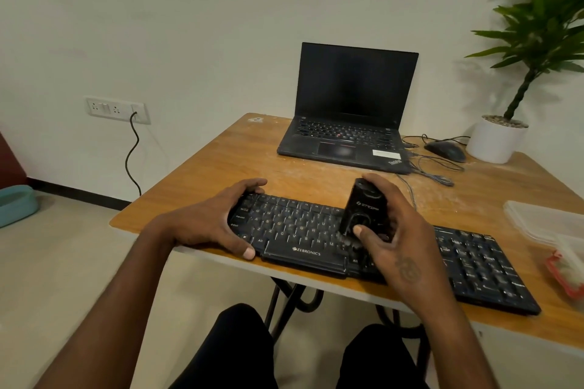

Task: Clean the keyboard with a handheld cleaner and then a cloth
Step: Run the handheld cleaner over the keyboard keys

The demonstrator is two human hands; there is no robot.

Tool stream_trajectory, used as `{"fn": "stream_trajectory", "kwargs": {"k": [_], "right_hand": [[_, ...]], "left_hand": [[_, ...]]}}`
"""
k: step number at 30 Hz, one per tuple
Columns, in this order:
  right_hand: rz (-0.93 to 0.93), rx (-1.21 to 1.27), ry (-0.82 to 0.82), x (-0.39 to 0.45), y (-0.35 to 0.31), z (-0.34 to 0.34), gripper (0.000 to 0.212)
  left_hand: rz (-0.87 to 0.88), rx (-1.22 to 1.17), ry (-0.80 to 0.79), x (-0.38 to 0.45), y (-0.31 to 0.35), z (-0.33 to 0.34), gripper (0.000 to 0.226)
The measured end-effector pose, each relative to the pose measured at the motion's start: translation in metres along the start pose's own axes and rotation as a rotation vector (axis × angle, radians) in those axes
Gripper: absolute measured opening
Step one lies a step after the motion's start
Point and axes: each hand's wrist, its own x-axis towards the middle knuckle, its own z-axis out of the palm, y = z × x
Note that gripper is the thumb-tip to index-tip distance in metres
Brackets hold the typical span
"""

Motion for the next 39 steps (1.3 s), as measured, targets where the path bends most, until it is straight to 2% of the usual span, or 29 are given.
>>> {"fn": "stream_trajectory", "kwargs": {"k": [7,11,15,19,25,32,39], "right_hand": [[-0.040,-0.041,-0.057,0.014,-0.016,0.035,0.078],[-0.006,0.020,-0.056,0.010,-0.007,0.018,0.077],[0.019,-0.024,0.008,0.004,0.003,-0.001,0.080],[-0.005,-0.127,-0.035,0.011,-0.009,0.022,0.080],[-0.053,-0.110,-0.093,0.024,-0.020,0.050,0.078],[0.100,-0.203,0.078,0.026,-0.002,0.011,0.082],[0.005,-0.187,-0.028,0.037,-0.020,0.058,0.082]], "left_hand": [[-0.002,0.002,-0.011,-0.001,0.001,0.000,0.128],[0.000,0.006,-0.009,0.000,0.001,0.000,0.127],[-0.003,0.001,-0.005,0.000,0.000,-0.001,0.127],[-0.002,-0.001,-0.002,0.000,0.000,0.000,0.127],[-0.004,0.015,-0.018,-0.001,0.001,-0.001,0.128],[-0.001,-0.002,-0.008,0.000,-0.002,-0.001,0.128],[-0.004,0.001,-0.019,0.001,-0.001,-0.001,0.127]]}}
